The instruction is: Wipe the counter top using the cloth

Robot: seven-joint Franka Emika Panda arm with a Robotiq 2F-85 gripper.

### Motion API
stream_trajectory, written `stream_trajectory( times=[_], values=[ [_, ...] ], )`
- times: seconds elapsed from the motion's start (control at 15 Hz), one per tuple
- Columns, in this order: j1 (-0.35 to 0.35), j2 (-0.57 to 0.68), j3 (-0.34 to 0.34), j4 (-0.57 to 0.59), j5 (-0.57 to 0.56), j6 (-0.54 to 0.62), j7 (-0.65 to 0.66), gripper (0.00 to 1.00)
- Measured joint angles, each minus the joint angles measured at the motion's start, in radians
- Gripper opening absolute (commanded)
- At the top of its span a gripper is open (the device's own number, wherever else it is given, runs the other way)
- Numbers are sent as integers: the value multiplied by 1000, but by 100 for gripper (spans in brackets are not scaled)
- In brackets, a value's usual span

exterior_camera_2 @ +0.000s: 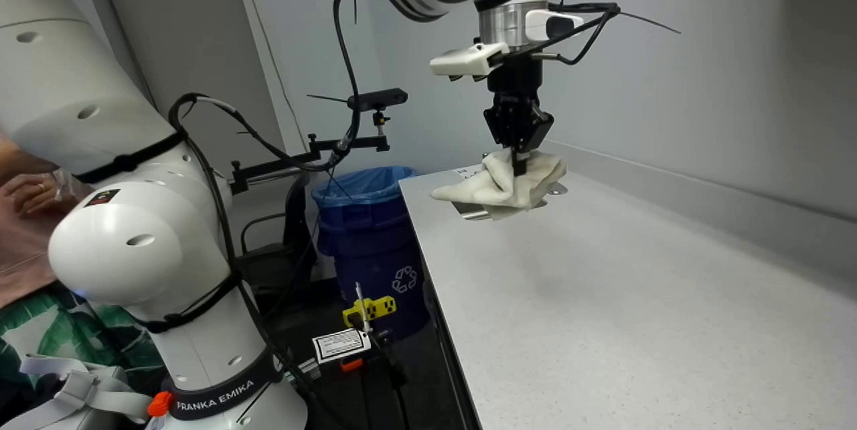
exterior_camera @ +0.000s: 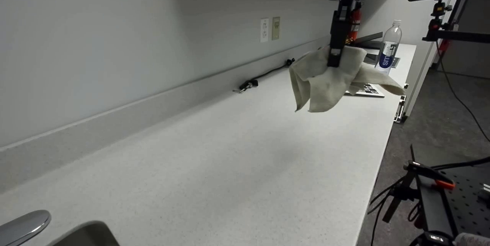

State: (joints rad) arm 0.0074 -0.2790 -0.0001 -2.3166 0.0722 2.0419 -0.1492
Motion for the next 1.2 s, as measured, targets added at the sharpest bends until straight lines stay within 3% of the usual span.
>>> stream_trajectory(
  times=[0.8,1.2],
  values=[
    [-1,-174,14,67,-141,8,60,2],
    [-1,-237,26,69,-204,172,115,2]
  ],
)
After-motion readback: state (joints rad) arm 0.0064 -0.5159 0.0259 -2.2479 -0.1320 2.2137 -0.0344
